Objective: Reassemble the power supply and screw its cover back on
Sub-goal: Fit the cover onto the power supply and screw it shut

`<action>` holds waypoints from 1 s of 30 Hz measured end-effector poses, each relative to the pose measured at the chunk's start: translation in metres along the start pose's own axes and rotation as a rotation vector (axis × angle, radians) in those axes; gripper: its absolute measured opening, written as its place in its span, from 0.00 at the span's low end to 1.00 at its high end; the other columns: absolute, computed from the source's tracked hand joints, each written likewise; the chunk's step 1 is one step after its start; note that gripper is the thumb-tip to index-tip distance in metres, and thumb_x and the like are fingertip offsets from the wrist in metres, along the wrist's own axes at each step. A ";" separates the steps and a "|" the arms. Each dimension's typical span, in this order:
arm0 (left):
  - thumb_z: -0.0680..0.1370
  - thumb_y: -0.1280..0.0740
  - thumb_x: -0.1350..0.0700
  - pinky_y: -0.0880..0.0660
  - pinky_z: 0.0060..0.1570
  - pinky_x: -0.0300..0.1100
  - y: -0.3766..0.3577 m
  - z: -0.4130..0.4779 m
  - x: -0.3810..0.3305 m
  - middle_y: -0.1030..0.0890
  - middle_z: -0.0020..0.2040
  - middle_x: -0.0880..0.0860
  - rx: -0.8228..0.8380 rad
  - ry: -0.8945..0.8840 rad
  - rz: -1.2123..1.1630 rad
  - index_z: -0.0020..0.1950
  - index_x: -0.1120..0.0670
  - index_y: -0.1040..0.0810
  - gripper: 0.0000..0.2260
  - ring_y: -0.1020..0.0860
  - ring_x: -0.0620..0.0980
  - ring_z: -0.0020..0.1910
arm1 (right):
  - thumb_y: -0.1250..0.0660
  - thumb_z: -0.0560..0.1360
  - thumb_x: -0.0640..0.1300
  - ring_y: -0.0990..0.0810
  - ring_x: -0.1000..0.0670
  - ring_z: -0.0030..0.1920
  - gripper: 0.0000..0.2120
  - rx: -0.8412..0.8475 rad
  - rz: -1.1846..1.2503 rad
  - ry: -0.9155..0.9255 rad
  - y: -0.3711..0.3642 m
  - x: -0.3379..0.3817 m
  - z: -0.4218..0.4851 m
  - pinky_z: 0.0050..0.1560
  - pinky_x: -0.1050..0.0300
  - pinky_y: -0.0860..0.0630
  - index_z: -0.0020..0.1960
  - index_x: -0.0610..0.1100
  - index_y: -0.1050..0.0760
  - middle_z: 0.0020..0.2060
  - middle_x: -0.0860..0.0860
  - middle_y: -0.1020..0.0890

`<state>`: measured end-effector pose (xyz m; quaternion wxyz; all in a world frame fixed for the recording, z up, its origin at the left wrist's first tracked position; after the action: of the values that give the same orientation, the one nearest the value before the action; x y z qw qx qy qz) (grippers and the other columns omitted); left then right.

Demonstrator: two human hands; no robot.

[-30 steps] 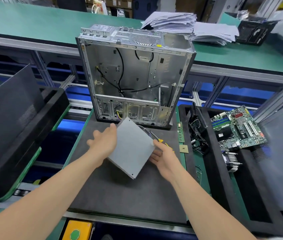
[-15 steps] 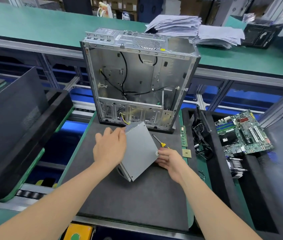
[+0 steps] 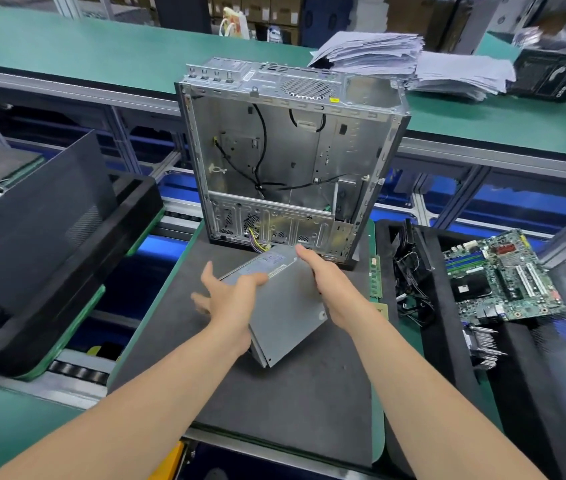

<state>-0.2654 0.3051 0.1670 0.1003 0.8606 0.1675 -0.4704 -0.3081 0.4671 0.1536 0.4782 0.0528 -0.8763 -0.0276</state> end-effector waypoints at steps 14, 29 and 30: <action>0.69 0.30 0.48 0.31 0.61 0.43 0.019 0.020 0.026 0.27 0.64 0.35 0.086 -0.321 0.086 0.78 0.35 0.38 0.38 0.27 0.41 0.65 | 0.32 0.72 0.55 0.27 0.51 0.44 0.07 -0.174 0.175 0.269 -0.020 -0.055 -0.019 0.43 0.52 0.33 0.39 0.55 0.25 0.40 0.56 0.23; 0.80 0.29 0.47 0.25 0.61 0.43 0.014 0.006 0.044 0.19 0.63 0.36 0.087 -0.161 -0.250 0.73 0.34 0.29 0.22 0.21 0.39 0.62 | 0.43 0.85 0.58 0.20 0.54 0.55 0.14 -0.236 -0.039 0.459 -0.029 -0.052 -0.026 0.60 0.51 0.25 0.64 0.61 0.20 0.53 0.56 0.15; 0.81 0.31 0.46 0.25 0.62 0.44 0.014 0.006 0.043 0.19 0.64 0.35 0.090 -0.151 -0.252 0.73 0.32 0.29 0.21 0.21 0.39 0.63 | 0.43 0.85 0.57 0.21 0.60 0.57 0.16 -0.233 -0.032 0.456 -0.030 -0.051 -0.028 0.62 0.54 0.26 0.68 0.61 0.22 0.56 0.61 0.15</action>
<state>-0.2429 0.2988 0.1279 0.0141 0.7984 0.2448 -0.5499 -0.2554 0.4435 0.1234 0.6656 0.0161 -0.7358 -0.1236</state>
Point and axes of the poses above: each hand's wrist, its own z-axis towards the middle knuckle, its own y-axis out of the back of the hand, x = y × z, the point moved 1 cm from there along z, towards the middle knuckle
